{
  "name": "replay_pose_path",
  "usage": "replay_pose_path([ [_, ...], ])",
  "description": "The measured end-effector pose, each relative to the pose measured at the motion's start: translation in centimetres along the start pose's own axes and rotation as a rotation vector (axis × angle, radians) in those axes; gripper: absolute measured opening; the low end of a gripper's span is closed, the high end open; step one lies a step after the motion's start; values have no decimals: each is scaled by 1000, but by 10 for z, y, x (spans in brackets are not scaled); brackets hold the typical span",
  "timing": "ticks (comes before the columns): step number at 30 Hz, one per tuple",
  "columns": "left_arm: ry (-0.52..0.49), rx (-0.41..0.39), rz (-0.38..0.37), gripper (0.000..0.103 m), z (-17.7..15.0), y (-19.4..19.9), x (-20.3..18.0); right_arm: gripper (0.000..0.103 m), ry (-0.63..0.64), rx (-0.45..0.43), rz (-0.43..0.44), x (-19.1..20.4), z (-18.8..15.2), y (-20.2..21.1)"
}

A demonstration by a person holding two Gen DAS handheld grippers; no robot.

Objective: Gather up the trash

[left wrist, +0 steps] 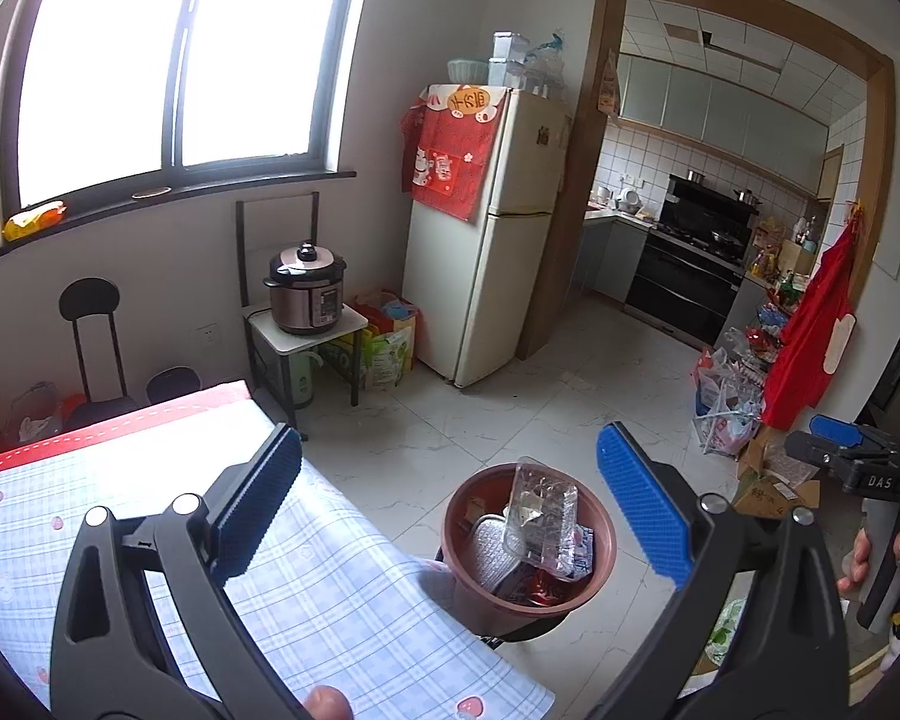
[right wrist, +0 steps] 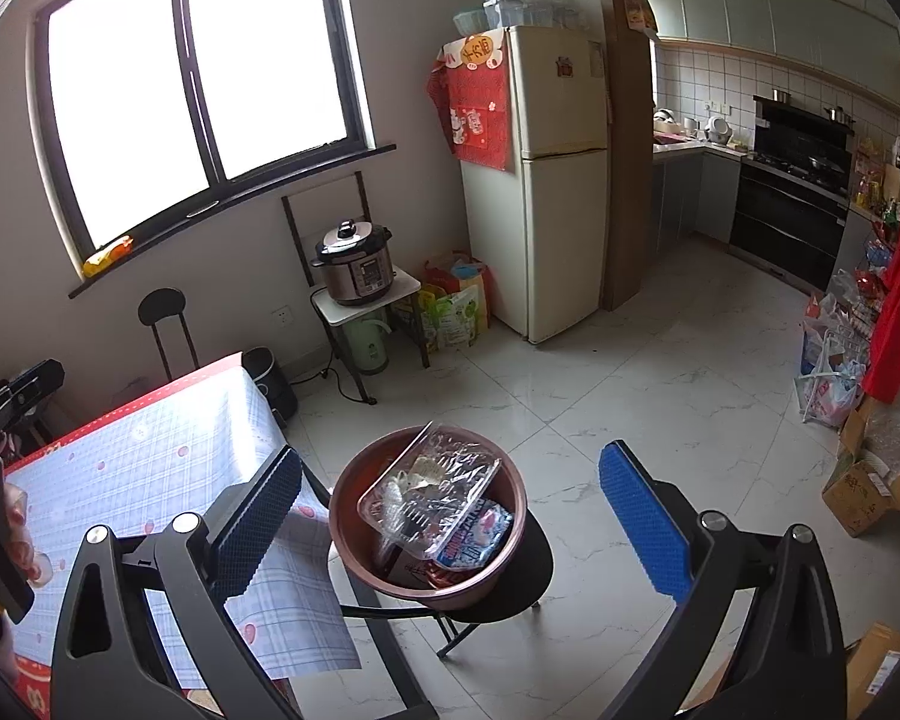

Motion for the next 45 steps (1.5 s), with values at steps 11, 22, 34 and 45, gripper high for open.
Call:
replay_pose_path([
  [11, 47, -7, 94, 97, -16, 87, 25, 97, 71, 41, 49, 72, -24, 22],
  [22, 25, -46, 156, 97, -25, 136, 31, 97, 62, 32, 15, 90, -34, 44],
  [34, 28, -70, 161, 97, -28, 163, 46, 97, 66, -35, -23, 105, -27, 75],
  [45, 41, -106, 170, 97, -29, 178, 56, 97, 86, -54, -38, 122, -24, 83],
])
Point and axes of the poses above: each gripper's, at about its wrist camera, not at the fingertips, and y roughly against the way its jaws point, x to its left, z to its top, the point moved 4 cm from there along -y, roughly the way its jaws point, and after that the axes turned 14 degrees about -z, right-handed, at the moved point
